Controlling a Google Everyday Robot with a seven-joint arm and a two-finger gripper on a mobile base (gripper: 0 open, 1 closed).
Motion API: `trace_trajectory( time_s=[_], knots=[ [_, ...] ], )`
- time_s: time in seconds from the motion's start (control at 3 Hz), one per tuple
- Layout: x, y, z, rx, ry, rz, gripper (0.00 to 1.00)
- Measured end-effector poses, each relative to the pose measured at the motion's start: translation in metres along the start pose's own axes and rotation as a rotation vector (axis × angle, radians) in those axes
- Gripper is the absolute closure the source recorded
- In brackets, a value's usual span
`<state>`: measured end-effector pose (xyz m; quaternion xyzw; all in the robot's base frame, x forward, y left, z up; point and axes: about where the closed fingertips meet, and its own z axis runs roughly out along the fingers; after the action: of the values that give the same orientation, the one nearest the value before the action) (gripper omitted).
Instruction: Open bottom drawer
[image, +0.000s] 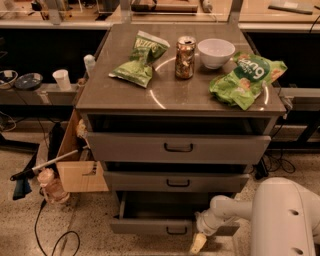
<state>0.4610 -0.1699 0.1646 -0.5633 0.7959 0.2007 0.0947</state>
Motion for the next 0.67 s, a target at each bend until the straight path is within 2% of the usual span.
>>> trace_trajectory(
  time_s=[0.67],
  knots=[
    [0.0104,0.0077,-0.0006,-0.018,0.006,0.025,0.00]
  ],
)
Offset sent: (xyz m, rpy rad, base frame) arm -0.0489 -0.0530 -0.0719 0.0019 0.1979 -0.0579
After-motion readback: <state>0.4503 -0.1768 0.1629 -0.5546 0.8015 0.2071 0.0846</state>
